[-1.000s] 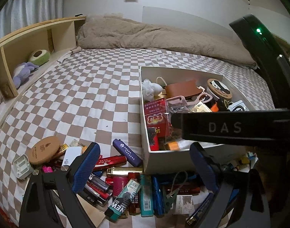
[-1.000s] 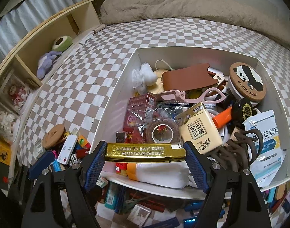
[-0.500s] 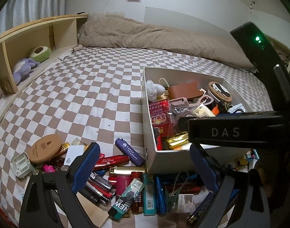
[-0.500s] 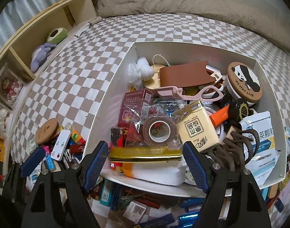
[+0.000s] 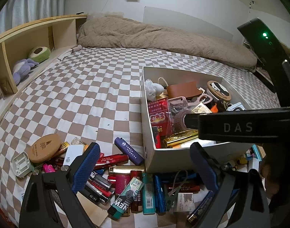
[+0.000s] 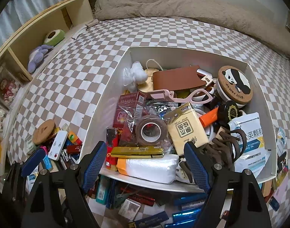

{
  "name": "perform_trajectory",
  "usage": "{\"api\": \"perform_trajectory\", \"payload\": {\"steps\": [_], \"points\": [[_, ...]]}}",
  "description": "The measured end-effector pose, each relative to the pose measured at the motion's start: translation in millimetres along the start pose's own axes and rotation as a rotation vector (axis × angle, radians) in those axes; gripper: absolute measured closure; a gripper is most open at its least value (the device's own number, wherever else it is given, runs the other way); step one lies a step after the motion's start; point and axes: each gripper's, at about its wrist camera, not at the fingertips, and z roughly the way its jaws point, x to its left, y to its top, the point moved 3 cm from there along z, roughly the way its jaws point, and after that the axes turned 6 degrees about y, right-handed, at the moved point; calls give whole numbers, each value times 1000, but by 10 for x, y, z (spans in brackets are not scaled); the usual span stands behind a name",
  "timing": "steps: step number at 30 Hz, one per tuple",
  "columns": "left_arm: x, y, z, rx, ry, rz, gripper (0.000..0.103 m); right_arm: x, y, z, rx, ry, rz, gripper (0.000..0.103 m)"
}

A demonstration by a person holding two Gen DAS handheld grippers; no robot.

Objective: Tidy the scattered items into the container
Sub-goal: 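Open the right tool to release the gold lighter into the box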

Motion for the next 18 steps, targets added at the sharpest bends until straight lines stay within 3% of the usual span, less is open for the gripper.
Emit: {"api": "perform_trajectory", "payload": {"steps": [7,8,13,14,16,18], "points": [[19,-7,-13,-3,3,-6,7,-44,-17,-97,-19,4,5,20],[25,-9,-16,-5,1,-7,0,-51,-18,-115,-25,5,3,20],[18,-18,-14,4,0,-4,0,-69,-26,-228,-83,19,-8,19],[14,-20,-13,5,0,-4,0,-70,-34,-244,-93,19,-13,17],[7,-22,-13,6,1,-2,0,-72,-58,-272,-114,16,-26,0],[-1,-24,-15,6,3,1,0,-79,-69,-294,-132,5,-38,0]]}}
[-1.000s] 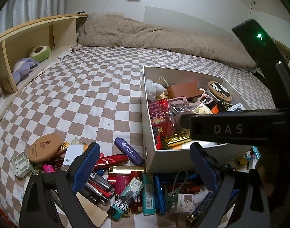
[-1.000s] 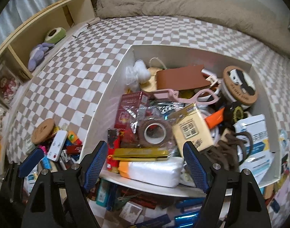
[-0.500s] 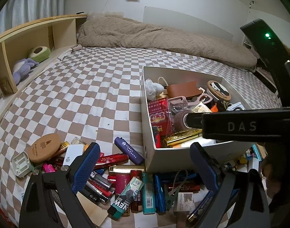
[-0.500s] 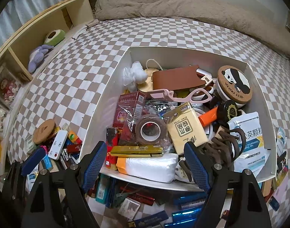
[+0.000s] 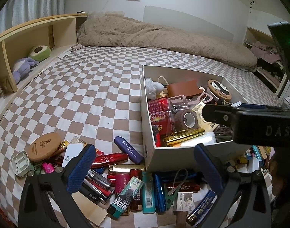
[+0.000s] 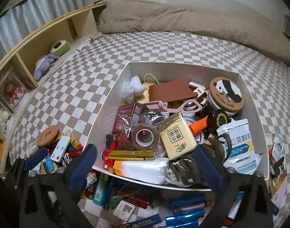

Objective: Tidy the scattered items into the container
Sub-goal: 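Open the right tool to release the gold lighter into the box, then withdraw both tools from the box back toward the scattered items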

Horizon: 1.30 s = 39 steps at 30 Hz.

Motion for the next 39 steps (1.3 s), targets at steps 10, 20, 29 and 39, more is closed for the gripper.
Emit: {"api": "perform_trajectory", "payload": {"steps": [10,20,29,39], "points": [[-2,5,-6,-5,4,2,0,-175,-85,-198,-140,-47,2,0],[-4,13,-25,-10,12,9,0,-389,-317,-316,-181,-84,-6,0],[-47,24,-51,-27,13,4,0,-570,-461,-571,-248,-128,-24,0],[-166,36,-131,-65,12,5,0,-763,-630,-812,-312,-192,-64,0]]}}
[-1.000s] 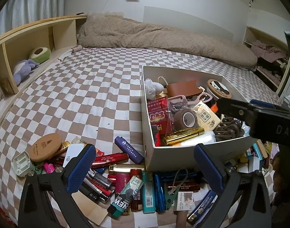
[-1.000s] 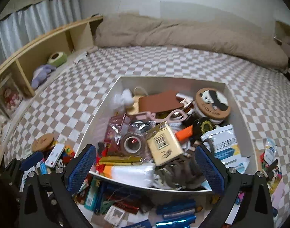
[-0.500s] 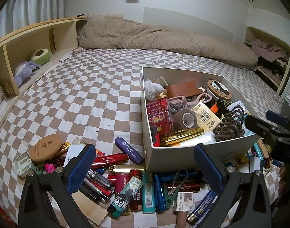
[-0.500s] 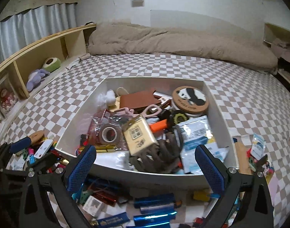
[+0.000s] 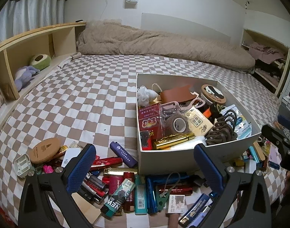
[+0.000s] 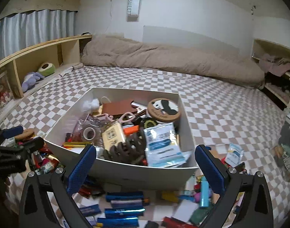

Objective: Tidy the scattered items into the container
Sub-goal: 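Withdraw both tools from the box back toward the scattered items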

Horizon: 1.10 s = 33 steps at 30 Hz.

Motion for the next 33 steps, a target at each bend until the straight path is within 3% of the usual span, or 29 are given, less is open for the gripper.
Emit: {"api": "perform_trajectory", "payload": {"steps": [15,33], "points": [[-100,-7,-2,-13,-11,0,0,-439,-194,-148,-31,-61,43,0],[-257,-87,-17,-36,-31,4,0,-546,-355,-194,-32,-14,25,0]]}}
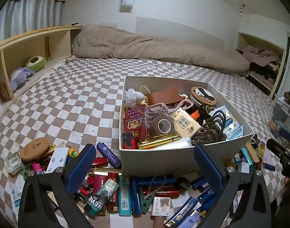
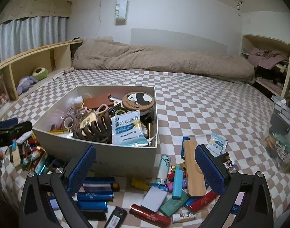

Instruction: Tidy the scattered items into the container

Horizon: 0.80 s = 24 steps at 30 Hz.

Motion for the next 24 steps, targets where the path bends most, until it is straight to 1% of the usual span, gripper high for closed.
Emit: {"api": "perform_trajectory", "payload": {"steps": [7,9,11,12,21,24], "points": [[-149,-163,20,13,-1,55,0,-40,-204,50,45,21,19,0],[-185,-230,48,29,-10,65,0,-25,-295,85,77,16,14,0],[-207,-301,70,45,-18,71,0,-5,-392,145,136,2,-1,0],[-214,-335,80,53,-18,74,0,2,-430,160,151,-1,-6,0],[-160,-658,126,113,10,78,0,26,-713,178,212,10,2,0],[-145,-755,145,142,7,72,0,41,-793,194,232,17,5,0]]}}
